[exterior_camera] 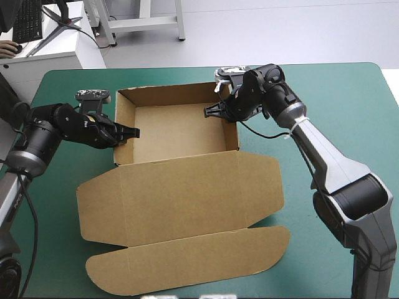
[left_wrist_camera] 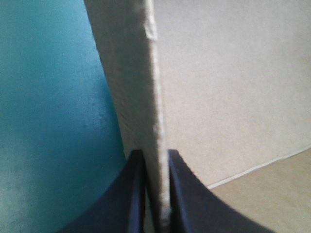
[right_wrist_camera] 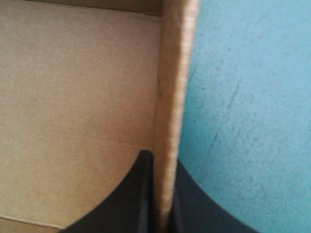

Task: Fold the box

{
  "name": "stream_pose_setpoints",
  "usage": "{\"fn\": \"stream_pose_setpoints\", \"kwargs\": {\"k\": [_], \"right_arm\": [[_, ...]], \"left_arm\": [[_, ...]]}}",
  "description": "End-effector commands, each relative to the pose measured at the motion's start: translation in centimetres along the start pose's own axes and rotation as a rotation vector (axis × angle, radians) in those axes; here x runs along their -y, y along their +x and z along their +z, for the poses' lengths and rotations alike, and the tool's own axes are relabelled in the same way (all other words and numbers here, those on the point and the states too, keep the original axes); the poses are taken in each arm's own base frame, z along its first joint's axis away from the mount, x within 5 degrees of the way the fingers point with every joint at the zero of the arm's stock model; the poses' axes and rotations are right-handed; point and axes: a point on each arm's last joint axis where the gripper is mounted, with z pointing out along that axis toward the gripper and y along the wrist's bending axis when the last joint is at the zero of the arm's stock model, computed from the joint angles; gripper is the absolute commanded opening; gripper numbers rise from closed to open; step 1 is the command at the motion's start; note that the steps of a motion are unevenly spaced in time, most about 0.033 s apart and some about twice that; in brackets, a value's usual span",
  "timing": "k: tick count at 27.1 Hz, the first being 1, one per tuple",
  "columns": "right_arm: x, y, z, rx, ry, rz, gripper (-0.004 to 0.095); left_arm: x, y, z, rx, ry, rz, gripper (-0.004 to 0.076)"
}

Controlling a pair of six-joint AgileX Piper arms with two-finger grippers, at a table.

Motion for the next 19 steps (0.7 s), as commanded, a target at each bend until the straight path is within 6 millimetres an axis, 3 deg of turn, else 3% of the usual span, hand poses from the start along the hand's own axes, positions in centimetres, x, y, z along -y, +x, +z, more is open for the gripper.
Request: {"fn": "stream_pose_setpoints", "kwargs": {"k": [1, 5, 10, 19], "right_arm": [[-0.3, -0.3, -3.7, 0.065, 0.009, -0.052, 0.0], [0.1, 0.1, -3.7, 0.02, 0.057, -0.065, -0.0001], [0.5, 0.2, -3.7, 0.01, 0.085, -0.043, -0.0001], [2.9, -0.2, -1.2, -0.051, 0.04, 0.057, -0.0001]], "left_arm": [[2.0, -1.2, -1.6, 0.066, 0.013, 0.029, -0.001], [4.5, -3.1, -0.7, -0.013, -0.057, 0.108, -0.001], [6.2, -4.4, 2.1, -0.112, -0.085, 0.133, -0.001], [6.4, -4.2, 7.6, -0.222, -0.091, 0.126, -0.001]]}}
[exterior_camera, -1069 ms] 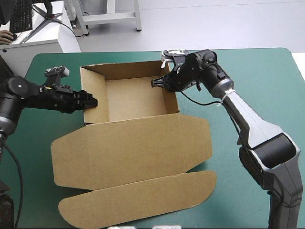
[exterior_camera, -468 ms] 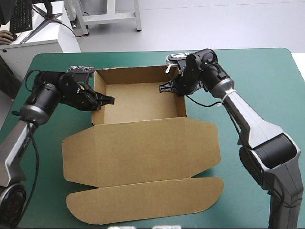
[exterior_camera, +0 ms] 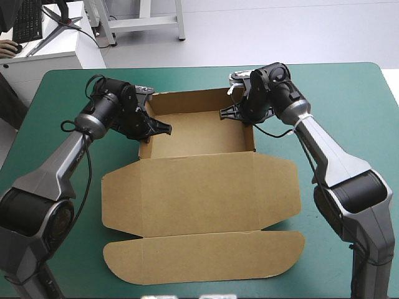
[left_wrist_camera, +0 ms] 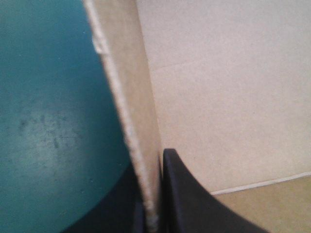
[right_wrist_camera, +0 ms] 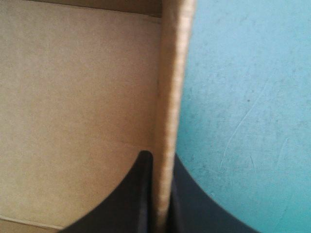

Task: Fold the box

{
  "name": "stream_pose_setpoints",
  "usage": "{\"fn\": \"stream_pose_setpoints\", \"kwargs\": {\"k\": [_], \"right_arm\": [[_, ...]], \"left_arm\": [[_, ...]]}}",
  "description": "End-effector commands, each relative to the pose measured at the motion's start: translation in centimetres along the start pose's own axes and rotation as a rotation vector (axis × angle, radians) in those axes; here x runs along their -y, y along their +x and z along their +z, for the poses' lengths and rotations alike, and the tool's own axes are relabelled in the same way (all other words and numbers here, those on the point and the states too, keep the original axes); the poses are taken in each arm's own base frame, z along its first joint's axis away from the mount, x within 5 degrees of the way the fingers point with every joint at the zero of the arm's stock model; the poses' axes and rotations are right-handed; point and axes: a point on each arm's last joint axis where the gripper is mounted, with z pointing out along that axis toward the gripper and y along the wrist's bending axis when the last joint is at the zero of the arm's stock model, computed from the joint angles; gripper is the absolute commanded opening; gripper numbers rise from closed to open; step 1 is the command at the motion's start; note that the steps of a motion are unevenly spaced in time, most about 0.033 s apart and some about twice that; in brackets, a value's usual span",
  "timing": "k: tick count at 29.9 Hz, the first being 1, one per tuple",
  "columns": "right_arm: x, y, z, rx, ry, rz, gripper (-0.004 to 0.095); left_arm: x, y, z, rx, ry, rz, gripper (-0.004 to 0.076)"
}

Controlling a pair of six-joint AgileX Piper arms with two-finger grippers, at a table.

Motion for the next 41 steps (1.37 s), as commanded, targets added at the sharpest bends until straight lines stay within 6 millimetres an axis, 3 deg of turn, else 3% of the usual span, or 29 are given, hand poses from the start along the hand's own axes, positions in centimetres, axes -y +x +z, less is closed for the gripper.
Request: {"fn": "stream_pose_setpoints", "kwargs": {"k": [1, 7, 9, 11, 14, 16, 21, 26, 30, 36, 39, 41], "right_arm": [[-0.1, -0.2, -2.1, 0.03, -0.079, 0.0, -0.0001], [-0.1, -0.3, 0.5, -0.02, -0.059, -0.021, 0.0018], [0.0, -0.3, 0.9, -0.023, -0.042, -0.042, 0.0088], [0.1, -0.3, 0.9, -0.021, -0.028, -0.062, 0.0236], [0.1, -0.4, 0.6, -0.014, -0.025, -0.057, 0.0455], [0.2, -0.4, 0.6, -0.013, -0.019, -0.034, 0.0531], [0.3, -0.4, 0.6, -0.011, -0.009, -0.017, 0.0545], [0.5, -0.8, -0.5, 0.03, 0.013, -0.027, 0.0543], [0.4, -1.5, -3.6, 0.118, -0.005, -0.022, 0.0543], [1.1, -1.8, -9.1, 0.265, 0.019, -0.015, 0.0542], [1.9, -1.4, -10.9, 0.299, 0.025, 0.0, 0.0542], [2.4, -1.4, -11.6, 0.311, 0.015, 0.026, 0.0542]], "left_arm": [[1.2, -0.4, -1.1, 0.057, 0.055, 0.036, -0.001], [1.2, -0.9, 1.1, 0.025, 0.045, 0.04, -0.0009], [1.2, -0.9, 1.4, 0.015, 0.045, 0.042, 0.0004], [1.2, -0.9, 1.5, 0.014, 0.043, 0.05, 0.0041], [1.2, -1.0, 1.3, 0.015, 0.043, 0.083, 0.0152], [1.2, -0.9, 1.2, 0.005, 0.042, 0.102, 0.0263], [1.3, -1.2, 0.7, 0.023, 0.045, 0.103, 0.0529], [0.9, -1.8, -0.6, 0.05, -0.012, 0.127, 0.057], [-0.1, -2.7, -3.2, 0.11, -0.154, 0.179, 0.0568], [-0.4, -3.9, -9.7, 0.332, -0.211, 0.181, 0.054], [-0.2, -3.7, -13.6, 0.446, -0.189, 0.171, 0.047], [-0.2, -3.2, -16.1, 0.513, -0.178, 0.176, 0.0355]]}}
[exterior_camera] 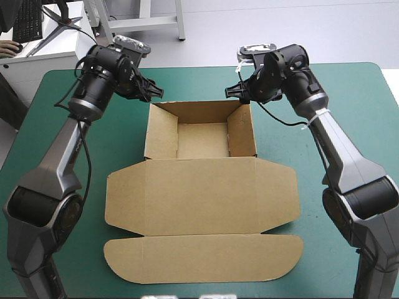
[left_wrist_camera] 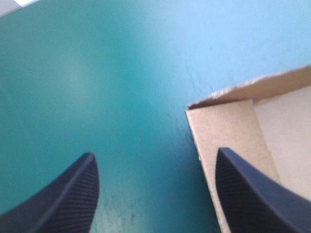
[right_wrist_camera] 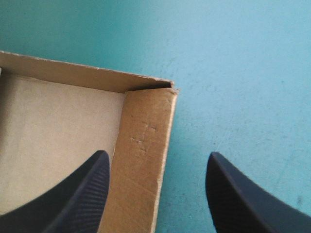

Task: Fold the box

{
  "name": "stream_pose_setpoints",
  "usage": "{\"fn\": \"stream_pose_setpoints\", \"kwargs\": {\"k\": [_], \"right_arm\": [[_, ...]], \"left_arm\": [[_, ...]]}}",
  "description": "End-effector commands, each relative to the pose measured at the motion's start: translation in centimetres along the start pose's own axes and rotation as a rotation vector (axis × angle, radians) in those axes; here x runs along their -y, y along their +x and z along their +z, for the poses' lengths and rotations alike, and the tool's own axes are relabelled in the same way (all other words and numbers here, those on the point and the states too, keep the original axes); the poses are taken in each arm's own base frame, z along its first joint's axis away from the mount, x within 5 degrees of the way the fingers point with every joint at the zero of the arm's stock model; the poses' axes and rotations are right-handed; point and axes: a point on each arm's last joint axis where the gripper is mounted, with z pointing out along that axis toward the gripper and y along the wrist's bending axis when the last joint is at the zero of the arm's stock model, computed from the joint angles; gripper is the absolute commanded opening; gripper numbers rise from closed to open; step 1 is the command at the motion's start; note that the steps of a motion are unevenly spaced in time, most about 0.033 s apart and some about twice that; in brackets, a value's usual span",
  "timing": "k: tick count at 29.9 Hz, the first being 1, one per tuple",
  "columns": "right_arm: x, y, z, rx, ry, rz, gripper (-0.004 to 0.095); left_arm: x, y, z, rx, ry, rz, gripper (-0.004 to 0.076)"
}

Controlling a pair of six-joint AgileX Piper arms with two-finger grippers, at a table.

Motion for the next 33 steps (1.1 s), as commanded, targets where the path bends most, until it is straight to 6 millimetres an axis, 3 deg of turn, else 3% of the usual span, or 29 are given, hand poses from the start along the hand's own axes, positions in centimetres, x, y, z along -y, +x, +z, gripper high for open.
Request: {"fn": "stream_pose_setpoints", "kwargs": {"k": [1, 4, 7, 14, 19, 23, 28, 33], "right_arm": [[1.2, -0.6, -4.9, 0.102, -0.007, 0.042, 0.0543], [1.2, -0.5, -5.0, 0.097, -0.028, 0.052, 0.0542], [1.3, -0.1, -4.1, 0.062, -0.021, 0.052, 0.0542], [1.5, 2.4, 0.1, -0.103, -0.002, 0.055, 0.0539], [1.0, 3.0, 2.0, -0.165, -0.051, 0.08, 0.0539], [0.5, 3.2, 3.7, -0.191, -0.092, 0.088, 0.0539], [0.5, 3.6, 6.3, -0.248, -0.087, 0.079, 0.0539], [0.5, 4.1, 8.2, -0.288, -0.086, 0.085, 0.0539]], "left_arm": [[-1.5, -0.6, -7.9, 0.162, -0.014, 0.0, 0.029], [-2.1, -0.1, -11.1, 0.223, -0.025, 0.068, -0.0013], [-2.6, 0.6, -13.9, 0.274, -0.026, 0.057, -0.0011], [-3.6, 3.2, -21.9, 0.442, 0.037, 0.02, -0.001], [-4.2, 5.5, -25.5, 0.506, 0.041, 0.012, -0.001], [-4.9, 8.2, -26.6, 0.487, -0.012, 0.017, -0.001], [-4.8, 12.6, -25.6, 0.39, -0.005, 0.036, -0.001], [-4.5, 18.5, -23.8, 0.296, 0.001, 0.048, -0.001]]}}
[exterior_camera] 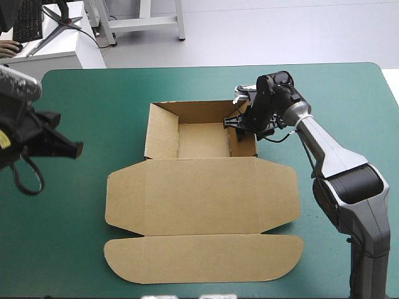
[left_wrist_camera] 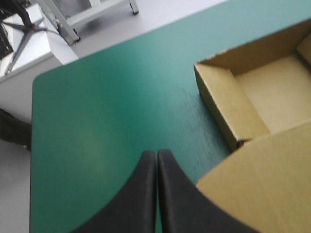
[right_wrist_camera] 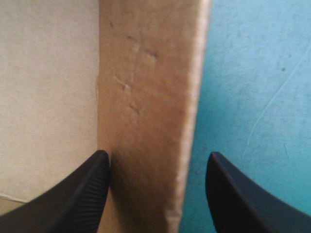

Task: Fold the box

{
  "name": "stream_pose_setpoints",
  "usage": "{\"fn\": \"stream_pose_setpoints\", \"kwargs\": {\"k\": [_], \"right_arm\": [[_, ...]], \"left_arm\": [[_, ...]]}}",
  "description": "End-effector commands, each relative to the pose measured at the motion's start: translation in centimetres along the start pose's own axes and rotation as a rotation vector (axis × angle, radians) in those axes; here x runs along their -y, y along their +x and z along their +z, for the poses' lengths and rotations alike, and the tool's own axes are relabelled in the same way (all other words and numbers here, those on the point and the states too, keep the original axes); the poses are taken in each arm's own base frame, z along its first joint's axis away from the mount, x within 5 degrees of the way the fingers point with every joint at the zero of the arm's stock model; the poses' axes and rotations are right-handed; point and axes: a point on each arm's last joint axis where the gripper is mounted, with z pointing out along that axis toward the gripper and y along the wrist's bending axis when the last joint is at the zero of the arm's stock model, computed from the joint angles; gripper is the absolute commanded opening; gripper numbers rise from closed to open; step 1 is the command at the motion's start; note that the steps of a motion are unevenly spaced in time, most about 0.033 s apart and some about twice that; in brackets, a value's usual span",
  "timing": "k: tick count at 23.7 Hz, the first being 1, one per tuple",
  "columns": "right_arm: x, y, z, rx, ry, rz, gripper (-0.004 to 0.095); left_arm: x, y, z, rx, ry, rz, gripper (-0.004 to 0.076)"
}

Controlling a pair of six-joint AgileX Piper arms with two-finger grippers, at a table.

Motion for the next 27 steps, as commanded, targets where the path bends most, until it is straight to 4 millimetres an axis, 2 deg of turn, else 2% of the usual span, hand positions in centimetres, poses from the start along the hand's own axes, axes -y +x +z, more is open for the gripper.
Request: {"fn": "stream_pose_setpoints", "kwargs": {"k": [1, 3, 5, 13, 18, 19, 21, 24, 26, 27], "right_arm": [[-0.2, -0.2, -2.4, 0.061, -0.022, -0.011, 0.0538], [-0.1, -0.3, -2.1, 0.056, -0.017, -0.013, 0.0523], [0.0, -0.3, -2.0, 0.057, -0.01, -0.018, 0.0459], [0.0, -0.3, -2.0, 0.059, -0.001, -0.028, -0.0012], [0.4, -0.2, -2.4, 0.053, 0.041, -0.081, -0.002], [0.7, -0.2, -2.8, 0.065, 0.048, -0.076, -0.002], [2.0, -0.3, -4.6, 0.108, 0.085, -0.063, -0.002], [7.7, -0.4, -9.1, 0.2, 0.173, 0.015, -0.002], [12.6, 0.2, -11.7, 0.243, 0.22, 0.103, -0.002], [16.3, 0.8, -13.2, 0.263, 0.259, 0.164, -0.002]], "left_arm": [[0.3, 4.0, -0.7, -0.056, 0.0, -0.005, -0.001], [0.6, 6.9, -0.4, -0.114, 0.005, -0.002, -0.001], [1.0, 9.4, -0.1, -0.159, 0.008, -0.009, -0.001], [2.4, 19.2, 1.6, -0.299, 0.011, -0.125, -0.001], [4.6, 25.5, 2.9, -0.379, 0.127, -0.266, -0.001], [4.6, 25.6, 2.6, -0.356, 0.125, -0.287, -0.001], [4.4, 26.0, 2.0, -0.313, 0.122, -0.289, -0.001], [4.3, 26.2, 1.7, -0.286, 0.117, -0.295, -0.001], [4.3, 26.2, 1.7, -0.286, 0.117, -0.295, -0.001], [4.3, 26.2, 1.7, -0.286, 0.117, -0.295, -0.001]]}}
